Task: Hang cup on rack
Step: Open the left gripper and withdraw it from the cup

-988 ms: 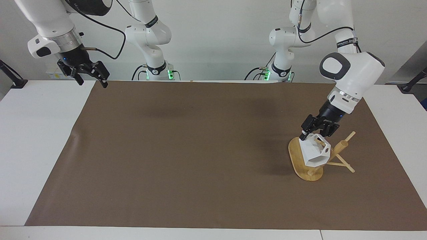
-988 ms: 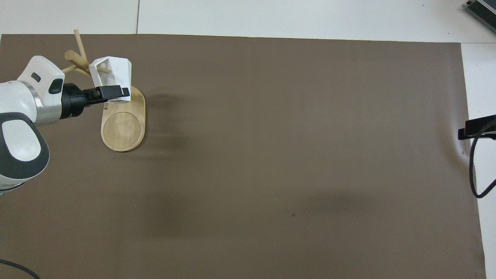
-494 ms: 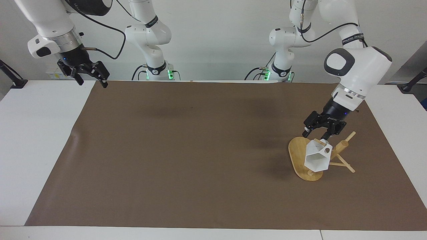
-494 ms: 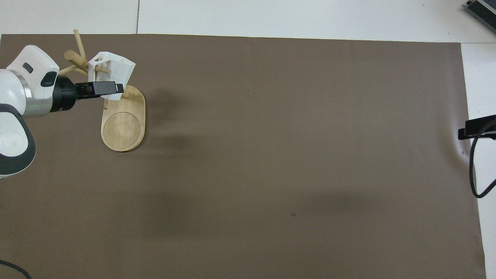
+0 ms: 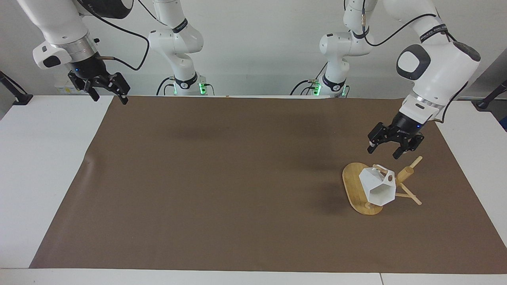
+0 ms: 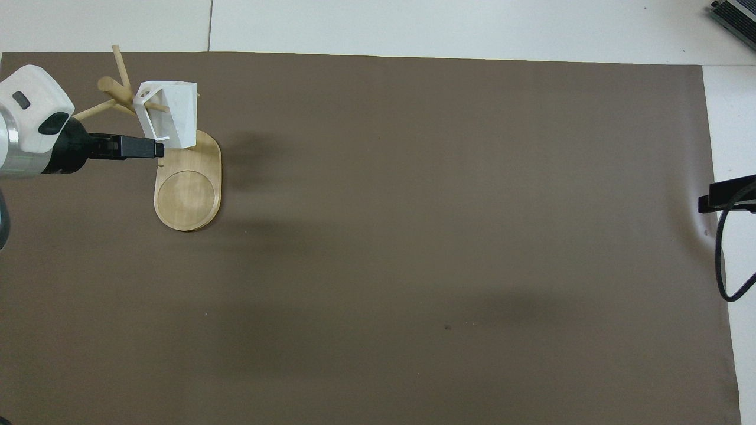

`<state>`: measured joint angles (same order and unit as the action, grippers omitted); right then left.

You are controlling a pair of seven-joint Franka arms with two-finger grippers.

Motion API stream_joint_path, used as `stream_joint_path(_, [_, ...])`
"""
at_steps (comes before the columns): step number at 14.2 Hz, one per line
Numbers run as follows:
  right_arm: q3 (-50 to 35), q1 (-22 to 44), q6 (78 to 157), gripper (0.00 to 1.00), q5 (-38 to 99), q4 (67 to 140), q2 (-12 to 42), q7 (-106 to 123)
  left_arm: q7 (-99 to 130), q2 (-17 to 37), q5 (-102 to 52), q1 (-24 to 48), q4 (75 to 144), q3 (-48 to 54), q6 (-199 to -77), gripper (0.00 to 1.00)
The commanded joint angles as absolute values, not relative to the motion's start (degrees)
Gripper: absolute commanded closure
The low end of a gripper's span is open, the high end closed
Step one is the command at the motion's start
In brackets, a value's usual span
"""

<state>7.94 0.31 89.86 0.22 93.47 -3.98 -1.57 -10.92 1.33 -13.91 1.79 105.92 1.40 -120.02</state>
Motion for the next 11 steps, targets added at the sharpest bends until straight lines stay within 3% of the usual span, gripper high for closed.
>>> stream_joint_path(1, [7.7, -0.1, 88.9, 0.00, 0.1, 93.0, -3.8, -0.7, -11.1, -2.3, -8.7, 1.4, 105.9, 1.5, -114.4, 0.00])
stream_joint_path(4, [7.7, 0.0, 88.9, 0.00, 0.1, 92.9, -3.8, -0.7, -11.2, -4.2, -5.5, 1.4, 104.5, 1.5, -109.1, 0.00])
stream_joint_path(11, [7.7, -0.1, 88.9, 0.00, 0.1, 93.0, -3.8, -0.7, -11.6, -1.7, 0.2, 1.6, 90.4, 1.7, -93.1, 0.00])
